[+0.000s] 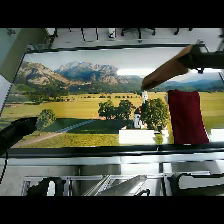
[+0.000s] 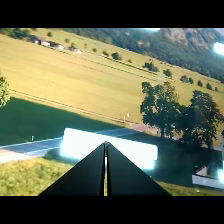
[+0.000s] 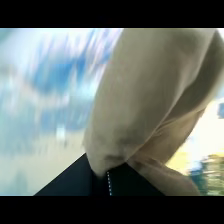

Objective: Fold the shirts.

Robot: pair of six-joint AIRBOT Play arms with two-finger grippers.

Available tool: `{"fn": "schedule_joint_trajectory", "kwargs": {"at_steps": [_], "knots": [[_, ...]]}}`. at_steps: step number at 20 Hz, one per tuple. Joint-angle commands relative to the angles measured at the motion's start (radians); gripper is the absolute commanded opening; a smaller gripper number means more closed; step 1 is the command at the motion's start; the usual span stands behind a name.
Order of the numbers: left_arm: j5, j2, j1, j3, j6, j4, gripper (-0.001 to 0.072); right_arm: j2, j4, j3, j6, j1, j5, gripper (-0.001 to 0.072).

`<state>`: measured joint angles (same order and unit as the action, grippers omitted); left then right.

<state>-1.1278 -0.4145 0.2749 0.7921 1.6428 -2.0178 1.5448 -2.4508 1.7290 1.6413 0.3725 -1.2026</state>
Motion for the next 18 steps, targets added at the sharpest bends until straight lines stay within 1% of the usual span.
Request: {"fn": "schedule_joint_trajectory", "kwargs": {"at_steps": [1, 3, 5, 6, 8, 9, 11, 13, 15, 17, 18], "knots": [[0.003, -0.001, 0.001, 0.000, 0.003, 0.000, 0.0016, -0.038, 0.006, 0.016, -0.060, 0.194, -0.115, 0.0020], [0.003, -0.001, 0.001, 0.000, 0.003, -0.001, 0.0016, -0.050, 0.029, 0.014, -0.061, 0.253, -0.202, 0.0019], [0.002, -0.001, 0.001, 0.000, 0.003, -0.002, 0.0016, -0.058, 0.074, 0.013, -0.064, 0.269, -0.294, 0.0020], [0.002, -0.001, 0.001, 0.000, 0.003, -0.002, 0.0016, -0.062, 0.093, 0.013, -0.084, 0.269, -0.348, 0.0019], [0.002, -0.001, 0.001, 0.000, 0.003, -0.002, 0.0016, -0.084, 0.141, 0.013, -0.159, 0.269, -0.442, 0.0020], [0.001, -0.001, 0.001, 0.000, 0.003, -0.002, 0.0016, -0.106, 0.169, 0.013, -0.192, 0.270, -0.463, 0.0019], [-0.001, -0.001, 0.001, 0.000, 0.015, -0.002, 0.0016, -0.170, 0.267, 0.006, -0.252, 0.270, -0.490, 0.0019], [-0.011, -0.001, 0.001, 0.000, 0.018, -0.002, 0.0016, -0.241, 0.377, -0.066, -0.314, 0.270, -0.542, 0.0019], [-0.019, -0.001, 0.001, 0.000, 0.018, -0.002, 0.0016, -0.325, 0.477, -0.227, -0.354, 0.270, -0.539, 0.0019], [-0.025, -0.001, 0.001, 0.000, 0.037, -0.002, 0.0016, -0.406, 0.533, -0.432, -0.401, 0.271, -0.462, 0.0019], [-0.032, -0.001, 0.001, 0.000, 0.042, -0.002, 0.0016, -0.438, 0.537, -0.530, -0.420, 0.274, -0.412, 0.0019]]}}
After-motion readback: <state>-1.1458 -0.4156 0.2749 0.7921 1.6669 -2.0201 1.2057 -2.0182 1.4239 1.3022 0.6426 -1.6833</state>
